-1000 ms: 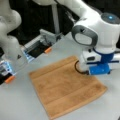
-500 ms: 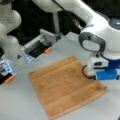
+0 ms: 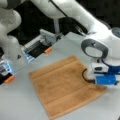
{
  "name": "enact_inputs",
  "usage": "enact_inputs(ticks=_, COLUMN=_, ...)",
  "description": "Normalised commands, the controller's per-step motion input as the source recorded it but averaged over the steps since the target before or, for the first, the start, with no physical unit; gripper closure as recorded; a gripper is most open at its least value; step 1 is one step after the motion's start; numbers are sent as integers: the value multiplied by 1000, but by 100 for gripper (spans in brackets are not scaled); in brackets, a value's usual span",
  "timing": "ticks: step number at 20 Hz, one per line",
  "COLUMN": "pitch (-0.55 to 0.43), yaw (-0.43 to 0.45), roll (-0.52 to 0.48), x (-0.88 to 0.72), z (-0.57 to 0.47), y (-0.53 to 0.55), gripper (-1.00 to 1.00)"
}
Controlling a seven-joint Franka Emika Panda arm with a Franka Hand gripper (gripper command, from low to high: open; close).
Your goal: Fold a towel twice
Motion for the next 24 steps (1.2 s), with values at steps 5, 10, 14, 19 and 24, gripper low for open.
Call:
enact_inputs(ticks=5, pitch=272, yaw=-68, roll=-412, x=329, z=21, y=107, gripper=-100)
enact_inputs(ticks=10, pitch=189, yaw=-1, roll=-367, x=376, z=12, y=19, gripper=-100)
enact_inputs(ticks=14, pitch=122, yaw=59, roll=-340, x=405, z=36, y=12, gripper=-100)
enact_inputs(ticks=19, pitch=85, yaw=84, roll=-302, x=393, z=19, y=61, gripper=-100)
enact_inputs(ticks=24, pitch=82, yaw=45, roll=-271, x=375, z=-43, y=96, gripper=-100)
